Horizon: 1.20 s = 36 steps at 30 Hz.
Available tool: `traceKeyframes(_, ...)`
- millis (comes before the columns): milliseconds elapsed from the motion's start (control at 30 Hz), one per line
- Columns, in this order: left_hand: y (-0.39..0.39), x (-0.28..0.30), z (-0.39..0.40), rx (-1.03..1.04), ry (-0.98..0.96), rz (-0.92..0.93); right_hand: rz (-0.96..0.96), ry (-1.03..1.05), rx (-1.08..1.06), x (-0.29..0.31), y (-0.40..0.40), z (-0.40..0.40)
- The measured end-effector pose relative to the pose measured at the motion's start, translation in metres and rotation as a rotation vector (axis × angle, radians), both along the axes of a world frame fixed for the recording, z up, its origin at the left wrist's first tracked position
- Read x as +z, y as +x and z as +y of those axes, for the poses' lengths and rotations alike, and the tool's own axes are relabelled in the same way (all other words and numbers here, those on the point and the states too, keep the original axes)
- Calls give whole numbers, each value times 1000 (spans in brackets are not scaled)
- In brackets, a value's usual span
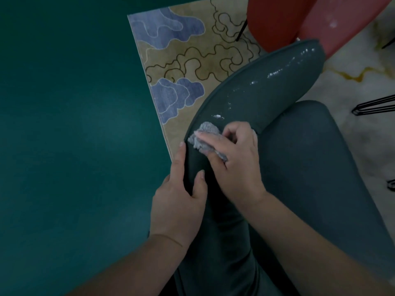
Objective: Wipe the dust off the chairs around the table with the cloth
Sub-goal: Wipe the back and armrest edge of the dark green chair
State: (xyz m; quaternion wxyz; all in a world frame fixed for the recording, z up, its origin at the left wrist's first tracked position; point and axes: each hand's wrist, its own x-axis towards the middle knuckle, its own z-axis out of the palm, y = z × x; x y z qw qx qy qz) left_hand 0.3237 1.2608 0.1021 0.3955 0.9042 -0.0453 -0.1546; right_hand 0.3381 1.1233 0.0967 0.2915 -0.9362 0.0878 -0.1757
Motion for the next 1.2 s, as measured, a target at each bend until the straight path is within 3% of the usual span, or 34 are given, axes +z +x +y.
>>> traceKeyframes(200, 1, 2, 0, -1, -9, 43, 58, -92, -9, 5, 43, -20)
traceKeyframes(433, 0, -2, 1, 5, -17, 15, -15, -5, 36, -2, 1, -4)
traceKeyframes(600, 0, 1, 0, 12, -21, 13, 5, -45, -95, -1, 44, -23)
traceKeyframes(800, 0, 2, 0, 13, -17, 47, -45, 99, 0, -10, -15, -1)
traceKeyframes(1033, 0, 1, 0, 24, -5, 29, 13, -25, -128, -1, 50, -29)
traceKeyframes(1200, -1, -2, 1, 18, 8, 27, -49, 24, -61, -7, 10, -8)
